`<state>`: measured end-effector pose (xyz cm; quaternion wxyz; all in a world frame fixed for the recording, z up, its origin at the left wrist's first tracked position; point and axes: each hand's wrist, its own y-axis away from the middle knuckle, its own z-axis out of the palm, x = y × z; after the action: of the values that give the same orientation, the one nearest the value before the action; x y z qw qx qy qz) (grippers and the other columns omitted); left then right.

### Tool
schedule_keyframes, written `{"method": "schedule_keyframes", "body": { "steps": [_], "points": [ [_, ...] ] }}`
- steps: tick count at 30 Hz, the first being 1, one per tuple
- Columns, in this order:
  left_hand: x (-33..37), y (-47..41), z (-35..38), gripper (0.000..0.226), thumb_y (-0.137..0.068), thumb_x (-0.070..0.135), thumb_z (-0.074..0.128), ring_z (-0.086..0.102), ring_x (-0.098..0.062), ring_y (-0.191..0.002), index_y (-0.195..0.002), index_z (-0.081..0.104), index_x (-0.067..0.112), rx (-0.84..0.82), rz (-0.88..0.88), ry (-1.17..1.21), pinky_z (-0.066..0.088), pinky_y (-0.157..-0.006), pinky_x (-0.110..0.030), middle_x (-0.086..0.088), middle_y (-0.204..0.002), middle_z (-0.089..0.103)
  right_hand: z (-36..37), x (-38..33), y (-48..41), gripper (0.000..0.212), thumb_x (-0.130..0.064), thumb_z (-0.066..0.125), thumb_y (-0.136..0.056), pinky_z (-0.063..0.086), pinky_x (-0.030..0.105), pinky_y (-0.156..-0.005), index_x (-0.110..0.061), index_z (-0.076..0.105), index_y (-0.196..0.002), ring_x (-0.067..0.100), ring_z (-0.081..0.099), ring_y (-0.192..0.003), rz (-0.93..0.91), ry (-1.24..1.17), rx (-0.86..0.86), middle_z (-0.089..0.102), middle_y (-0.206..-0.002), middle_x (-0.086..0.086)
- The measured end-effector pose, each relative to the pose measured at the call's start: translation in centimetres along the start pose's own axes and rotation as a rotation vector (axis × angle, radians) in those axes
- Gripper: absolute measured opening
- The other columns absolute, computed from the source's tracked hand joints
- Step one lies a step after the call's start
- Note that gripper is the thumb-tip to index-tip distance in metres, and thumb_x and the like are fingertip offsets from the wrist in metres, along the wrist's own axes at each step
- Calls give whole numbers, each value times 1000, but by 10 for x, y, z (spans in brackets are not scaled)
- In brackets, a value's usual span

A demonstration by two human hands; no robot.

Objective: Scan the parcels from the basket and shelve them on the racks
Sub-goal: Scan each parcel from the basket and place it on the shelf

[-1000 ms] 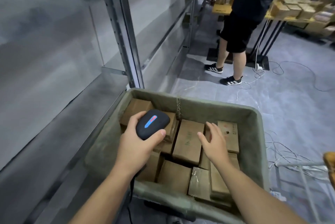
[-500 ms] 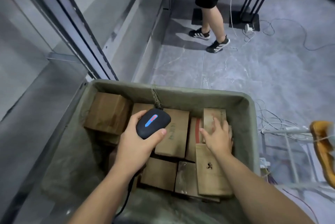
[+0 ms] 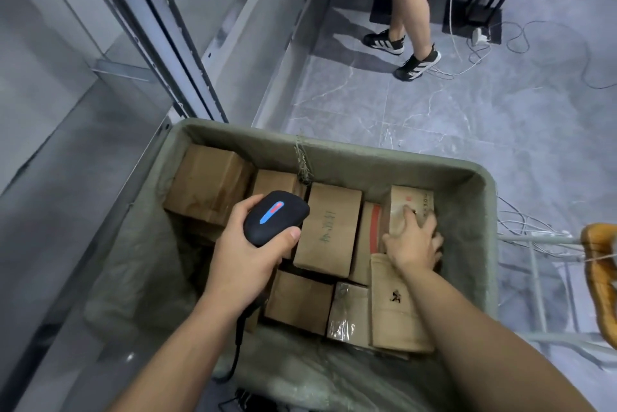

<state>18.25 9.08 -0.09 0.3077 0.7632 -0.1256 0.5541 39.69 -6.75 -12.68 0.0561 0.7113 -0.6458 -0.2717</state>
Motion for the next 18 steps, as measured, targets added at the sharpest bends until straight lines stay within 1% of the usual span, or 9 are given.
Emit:
{"method": "schedule_keyframes", "body": {
  "steps": [2, 4, 6, 8, 10, 12, 15, 16, 18],
  "points": [
    [3, 3, -3, 58, -51, 58, 81, 71, -16, -79, -105, 58, 62, -5, 13, -7, 62, -80, -45, 22, -102, 73, -6, -3, 8, 72, -35, 72, -88, 30, 57, -113, -41, 37, -150, 43, 24, -140, -29, -20, 13, 5, -164, 1],
    [7, 6, -7, 61, -51, 59, 81, 72, -17, -87, -108, 58, 59, -8, 31, -16, 60, -87, -50, 26, -104, 71, -12, -6, 18, 72, -33, 71, -87, 30, 55, -114, -41, 36, -150, 42, 23, -140, -70, -48, 22, 3, -165, 0],
    [12, 10, -12, 63, -51, 60, 80, 72, -18, -91, -110, 58, 56, -6, 53, -22, 59, -91, -51, 26, -105, 71, -17, -10, 30, 73, -30, 70, -87, 28, 53, -115, -42, 36, -150, 41, 21, -141, -109, -87, 17, 2, -166, -1],
    [14, 15, -18, 63, -52, 60, 81, 71, -21, -89, -111, 58, 56, 4, 68, -13, 58, -92, -51, 20, -105, 73, -20, -14, 41, 73, -28, 69, -87, 28, 51, -115, -41, 37, -150, 41, 21, -142, -147, -130, 13, 3, -166, 0],
    [14, 19, -25, 65, -53, 59, 82, 72, -23, -91, -114, 58, 55, 20, 76, -4, 58, -92, -51, 15, -107, 74, -20, -20, 52, 73, -26, 69, -86, 28, 47, -115, -39, 39, -151, 41, 22, -143, -192, -188, 14, 7, -166, 1],
    [13, 24, -34, 69, -53, 59, 82, 73, -26, -93, -117, 58, 51, 41, 72, 10, 60, -87, -48, 11, -108, 74, -18, -26, 61, 73, -24, 70, -86, 28, 41, -115, -36, 41, -151, 38, 25, -144, -228, -286, 0, 12, -166, 3],
    [12, 32, -47, 72, -55, 55, 84, 71, -26, -86, -121, 59, 46, 80, 65, 28, 59, -74, -37, 8, -108, 73, -8, -35, 72, 74, -24, 75, -85, 26, 30, -113, -32, 43, -152, 28, 28, -146, -295, -407, -66, 18, -165, 2],
    [12, 35, -51, 69, -60, 49, 88, 69, -23, -82, -123, 59, 43, 95, 66, 29, 58, -69, -31, 7, -108, 73, -4, -38, 75, 74, -24, 77, -85, 24, 25, -111, -30, 43, -151, 24, 30, -147, -311, -444, -99, 19, -164, 1],
    [13, 39, -59, 61, -75, 26, 90, 67, -17, -75, -127, 58, 33, 118, 69, 46, 53, -59, -20, 2, -109, 72, 5, -44, 79, 75, -22, 78, -85, 21, 19, -108, -28, 44, -152, 17, 32, -146, -312, -510, -176, 22, -163, 0]
  ]
}}
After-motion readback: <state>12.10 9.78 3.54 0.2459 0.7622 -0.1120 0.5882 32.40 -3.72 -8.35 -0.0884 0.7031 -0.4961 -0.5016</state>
